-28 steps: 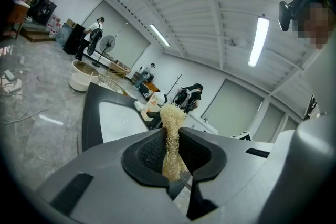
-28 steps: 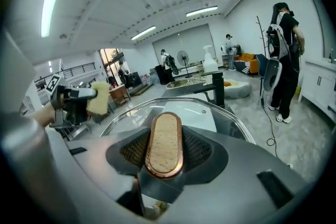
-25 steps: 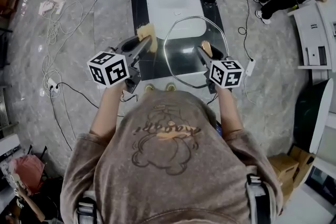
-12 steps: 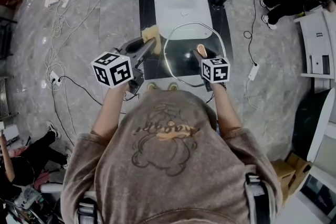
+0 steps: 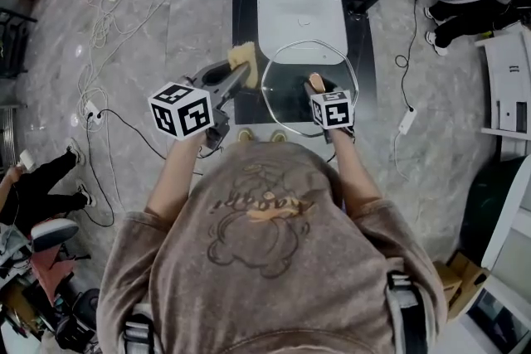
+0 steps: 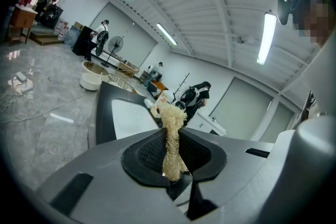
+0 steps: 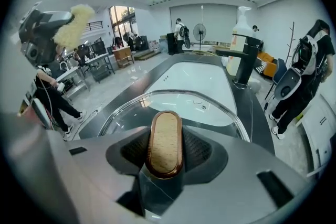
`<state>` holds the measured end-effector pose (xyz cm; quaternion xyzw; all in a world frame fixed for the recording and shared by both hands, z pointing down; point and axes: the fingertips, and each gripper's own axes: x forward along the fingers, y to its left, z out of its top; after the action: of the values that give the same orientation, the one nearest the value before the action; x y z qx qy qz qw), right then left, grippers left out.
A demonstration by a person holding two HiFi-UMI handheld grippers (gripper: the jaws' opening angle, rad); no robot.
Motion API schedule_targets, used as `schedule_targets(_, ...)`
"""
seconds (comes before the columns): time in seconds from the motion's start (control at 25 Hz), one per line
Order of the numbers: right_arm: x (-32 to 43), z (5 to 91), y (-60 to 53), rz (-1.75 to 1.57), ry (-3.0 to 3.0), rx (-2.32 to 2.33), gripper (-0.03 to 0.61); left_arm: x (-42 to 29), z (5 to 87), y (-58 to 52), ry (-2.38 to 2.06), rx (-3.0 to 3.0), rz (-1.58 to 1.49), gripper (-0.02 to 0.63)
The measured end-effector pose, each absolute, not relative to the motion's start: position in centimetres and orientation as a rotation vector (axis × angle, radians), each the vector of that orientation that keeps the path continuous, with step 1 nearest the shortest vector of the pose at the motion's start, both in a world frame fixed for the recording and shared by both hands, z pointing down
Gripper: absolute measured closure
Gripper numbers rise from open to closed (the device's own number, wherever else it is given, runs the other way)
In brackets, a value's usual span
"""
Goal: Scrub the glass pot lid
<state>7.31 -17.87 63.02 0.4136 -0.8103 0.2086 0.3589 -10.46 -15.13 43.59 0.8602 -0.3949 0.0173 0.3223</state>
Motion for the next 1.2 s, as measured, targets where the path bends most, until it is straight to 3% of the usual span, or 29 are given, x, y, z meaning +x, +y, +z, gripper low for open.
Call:
schedule_targets(0.56, 5.9, 62.5, -17.9, 0.465, -2.100, 0.993, 0.391, -10.0, 44.0, -15.4, -1.005, 2.256, 0.064, 0.549)
schedule_targets(1.2, 9.1, 42.5, -16.4, 0.502, -2.548, 1.162, 0.399, -4.1, 42.0, -16.9, -0.835, 2.441, 0.118, 0.549)
